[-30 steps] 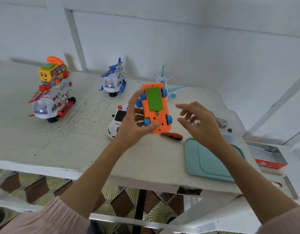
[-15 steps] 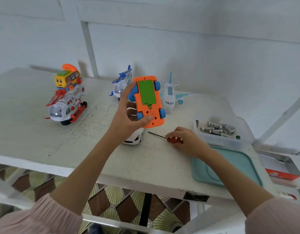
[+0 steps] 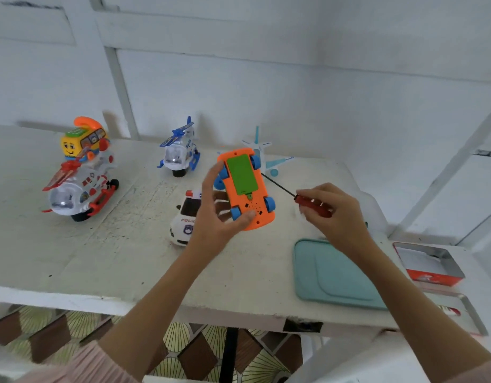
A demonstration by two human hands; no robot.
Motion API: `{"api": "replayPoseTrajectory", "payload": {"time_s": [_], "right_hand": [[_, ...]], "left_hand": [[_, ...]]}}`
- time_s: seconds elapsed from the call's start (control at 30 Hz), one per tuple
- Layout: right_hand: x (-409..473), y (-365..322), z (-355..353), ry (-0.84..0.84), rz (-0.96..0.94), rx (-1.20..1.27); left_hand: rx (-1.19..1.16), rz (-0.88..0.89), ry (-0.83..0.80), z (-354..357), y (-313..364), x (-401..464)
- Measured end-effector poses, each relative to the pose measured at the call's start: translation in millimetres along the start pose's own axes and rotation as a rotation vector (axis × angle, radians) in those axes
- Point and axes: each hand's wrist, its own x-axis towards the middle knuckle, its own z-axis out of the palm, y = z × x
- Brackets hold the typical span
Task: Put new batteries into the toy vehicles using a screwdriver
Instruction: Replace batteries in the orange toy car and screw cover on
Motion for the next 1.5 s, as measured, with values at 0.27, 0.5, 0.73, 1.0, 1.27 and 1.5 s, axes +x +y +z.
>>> {"api": "replayPoseTrajectory", "payload": {"time_s": [0.27,0.5,0.73,1.0,1.27,1.5], "right_hand": [[-23,8,-20,0.045,0.054,-0.012],[-31,6,-29,0.120,0.072,0.033],[-33,-1,-25,-0.003,0.021,0.041],[-32,-5,-23,-0.012,0.005,0.010],[-32,-7,-24,-0.028,0.002,-0.015],[-32,-8,-26,-0.054,-0.011,-0.045]], "left_hand": [[0.002,-0.038,-0.067,33,-28,-10],[0.013,-0.041,-0.056,43,-27,-12],[0.024,0.018,-0.115,43,-40,-11],[0.018,0.031,-0.111,44,-45,-11],[-0.004,0.016,-0.119,44,-46,-12],[0.040,0.036,-0.106,43,-53,-11]]}}
